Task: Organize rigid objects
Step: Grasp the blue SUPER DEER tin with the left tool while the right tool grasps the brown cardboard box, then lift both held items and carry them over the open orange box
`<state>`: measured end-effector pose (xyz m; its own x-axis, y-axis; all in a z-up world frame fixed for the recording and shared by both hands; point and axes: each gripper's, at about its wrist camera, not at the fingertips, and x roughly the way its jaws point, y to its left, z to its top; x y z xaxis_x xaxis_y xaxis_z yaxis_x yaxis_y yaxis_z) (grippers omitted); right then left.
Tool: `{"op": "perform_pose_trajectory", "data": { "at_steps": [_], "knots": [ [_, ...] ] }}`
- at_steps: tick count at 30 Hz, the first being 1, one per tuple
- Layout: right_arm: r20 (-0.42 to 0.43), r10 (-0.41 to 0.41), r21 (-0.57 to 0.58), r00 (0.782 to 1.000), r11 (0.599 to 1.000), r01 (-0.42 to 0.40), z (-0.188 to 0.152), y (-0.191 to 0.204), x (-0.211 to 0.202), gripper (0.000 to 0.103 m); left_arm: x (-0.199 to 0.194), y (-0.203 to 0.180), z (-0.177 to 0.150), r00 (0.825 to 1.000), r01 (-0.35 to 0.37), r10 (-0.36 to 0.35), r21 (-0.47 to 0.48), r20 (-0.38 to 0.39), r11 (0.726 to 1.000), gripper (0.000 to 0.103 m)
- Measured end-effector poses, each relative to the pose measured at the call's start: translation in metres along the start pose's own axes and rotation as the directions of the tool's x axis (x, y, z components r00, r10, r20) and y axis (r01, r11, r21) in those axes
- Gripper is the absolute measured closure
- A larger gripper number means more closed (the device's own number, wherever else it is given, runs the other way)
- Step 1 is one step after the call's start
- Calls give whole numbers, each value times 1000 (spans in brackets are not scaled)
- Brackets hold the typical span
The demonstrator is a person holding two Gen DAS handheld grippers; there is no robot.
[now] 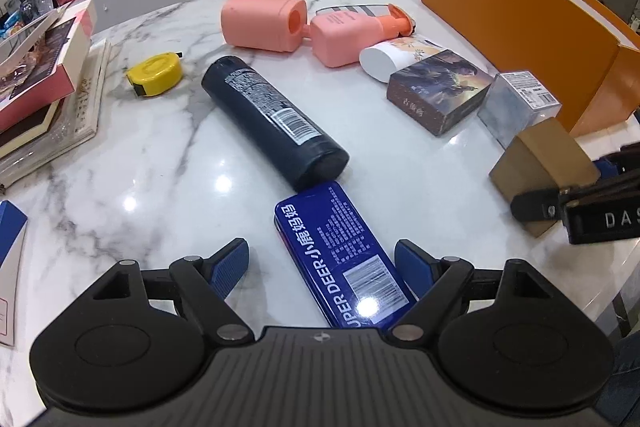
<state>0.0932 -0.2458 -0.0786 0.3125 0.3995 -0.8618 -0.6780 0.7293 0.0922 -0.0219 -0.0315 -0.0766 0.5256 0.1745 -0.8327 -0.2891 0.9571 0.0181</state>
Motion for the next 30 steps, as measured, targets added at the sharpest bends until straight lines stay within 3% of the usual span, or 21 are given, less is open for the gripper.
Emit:
{"op": "perform_pose_trajectory", "data": {
  "at_steps": [3, 8, 14, 16, 17, 18, 24, 30],
  "knots": [
    [19, -22, -48, 1000, 999, 23, 0, 3, 2, 41, -1, 3, -1, 1000, 2, -2, 5, -1, 1000, 8],
    [45, -43, -129, 998, 990, 49, -2, 7, 4, 37, -7, 1, -3, 1000, 16, -16, 32, -4, 999, 34],
    [66, -47, -127, 997, 990, 55, -2, 4, 7, 27, -8, 10, -4, 999, 41, -42, 55, 14, 998, 47],
    [74, -43, -129, 996, 990, 52, -2, 6, 8, 30, -8, 15, -4, 999, 50, -51, 42, 13, 998, 48],
    [79, -33, -133, 996, 990, 44, -2, 6, 7, 41, -8, 17, -4, 999, 46, -46, 39, 14, 998, 49],
    [87, -31, -143, 996, 989, 44, -3, 8, 6, 43, -9, 19, -5, 999, 40, -41, 35, 15, 999, 49],
    [60, 0, -135, 998, 991, 8, -3, 7, 0, 43, -22, 25, -8, 1000, -1, 0, 18, 31, 1000, 52],
    [91, 40, -117, 995, 993, -29, -1, 9, -15, 43, -39, 18, -6, 998, 17, -18, 20, 67, 1000, 53]
  ]
}}
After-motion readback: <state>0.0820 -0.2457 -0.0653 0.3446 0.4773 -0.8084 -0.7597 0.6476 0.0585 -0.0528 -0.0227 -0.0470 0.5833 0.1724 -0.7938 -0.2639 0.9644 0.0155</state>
